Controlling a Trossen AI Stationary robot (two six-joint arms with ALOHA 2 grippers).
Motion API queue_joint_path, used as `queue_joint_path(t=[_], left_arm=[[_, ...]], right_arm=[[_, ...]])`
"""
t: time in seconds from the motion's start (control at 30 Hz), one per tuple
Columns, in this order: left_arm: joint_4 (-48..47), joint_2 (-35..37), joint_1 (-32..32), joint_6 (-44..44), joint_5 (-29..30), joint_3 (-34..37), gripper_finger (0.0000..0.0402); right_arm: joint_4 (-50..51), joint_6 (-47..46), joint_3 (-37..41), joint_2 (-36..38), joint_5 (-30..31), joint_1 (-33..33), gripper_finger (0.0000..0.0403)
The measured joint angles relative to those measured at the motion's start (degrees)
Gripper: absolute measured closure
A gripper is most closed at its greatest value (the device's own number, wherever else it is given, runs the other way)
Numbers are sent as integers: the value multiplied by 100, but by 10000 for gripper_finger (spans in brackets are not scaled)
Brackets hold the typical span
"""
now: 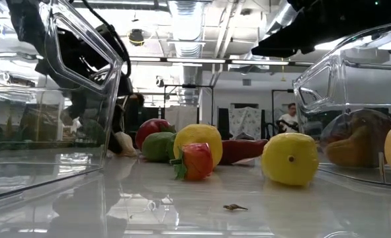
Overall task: Sort produce into baskets
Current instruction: Put the white garlic into the left transparent bin
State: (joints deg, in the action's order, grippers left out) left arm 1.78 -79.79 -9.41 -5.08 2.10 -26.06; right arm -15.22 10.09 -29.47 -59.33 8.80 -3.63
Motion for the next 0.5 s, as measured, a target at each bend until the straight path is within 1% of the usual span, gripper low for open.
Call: queue_joint_path(t=[0.17,0.27,0.37,0.5], left_arm=[[200,-57,0,27,-3,0,221],[156,8,0,126,-38,-28,242],[-180,167,2,180,-183,-210,246],[-1142,545,84,455,-439,-648,240]], right_arm=[[-4,89,0,0,-1,-10,106],[10,103,0,0,-2,-10,106],[41,109,0,0,-4,-10,106],[30,107,0,0,-4,-10,106]])
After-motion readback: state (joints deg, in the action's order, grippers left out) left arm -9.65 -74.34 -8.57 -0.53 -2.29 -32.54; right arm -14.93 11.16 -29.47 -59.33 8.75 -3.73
